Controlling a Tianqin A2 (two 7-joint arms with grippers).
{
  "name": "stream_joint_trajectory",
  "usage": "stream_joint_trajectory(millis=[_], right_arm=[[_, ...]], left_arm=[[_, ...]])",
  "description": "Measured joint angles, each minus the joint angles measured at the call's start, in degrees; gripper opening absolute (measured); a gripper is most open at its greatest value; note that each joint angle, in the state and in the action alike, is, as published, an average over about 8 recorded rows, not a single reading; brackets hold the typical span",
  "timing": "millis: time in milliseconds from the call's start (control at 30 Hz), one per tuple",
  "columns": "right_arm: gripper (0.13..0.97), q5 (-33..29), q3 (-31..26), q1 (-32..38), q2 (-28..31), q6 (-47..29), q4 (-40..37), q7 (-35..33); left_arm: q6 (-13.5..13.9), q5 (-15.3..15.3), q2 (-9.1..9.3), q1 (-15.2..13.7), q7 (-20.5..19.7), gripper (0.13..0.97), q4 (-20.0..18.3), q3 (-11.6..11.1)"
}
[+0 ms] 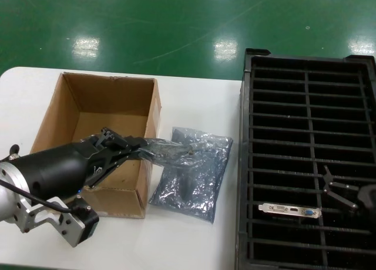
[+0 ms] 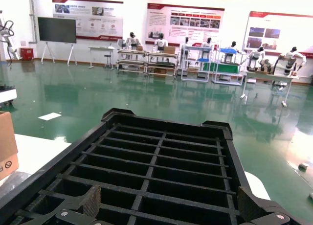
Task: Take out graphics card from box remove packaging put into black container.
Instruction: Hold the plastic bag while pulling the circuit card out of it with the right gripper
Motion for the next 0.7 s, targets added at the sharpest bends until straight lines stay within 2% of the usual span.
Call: stream_joint_trajectory(millis=[433, 700], right_arm=[[0.956, -1.2, -2.5, 5.0, -2.6, -6.4, 1.9, -5.7], [0.939, -4.2, -8.8, 8.8, 1.8, -5.8, 3.9, -0.6]], left_arm=[[0.0, 0.0, 0.0, 0.0, 0.0, 0.14, 0.0, 0.0], [0.0, 0.0, 0.0, 0.0, 0.0, 0.14, 0.0, 0.0]])
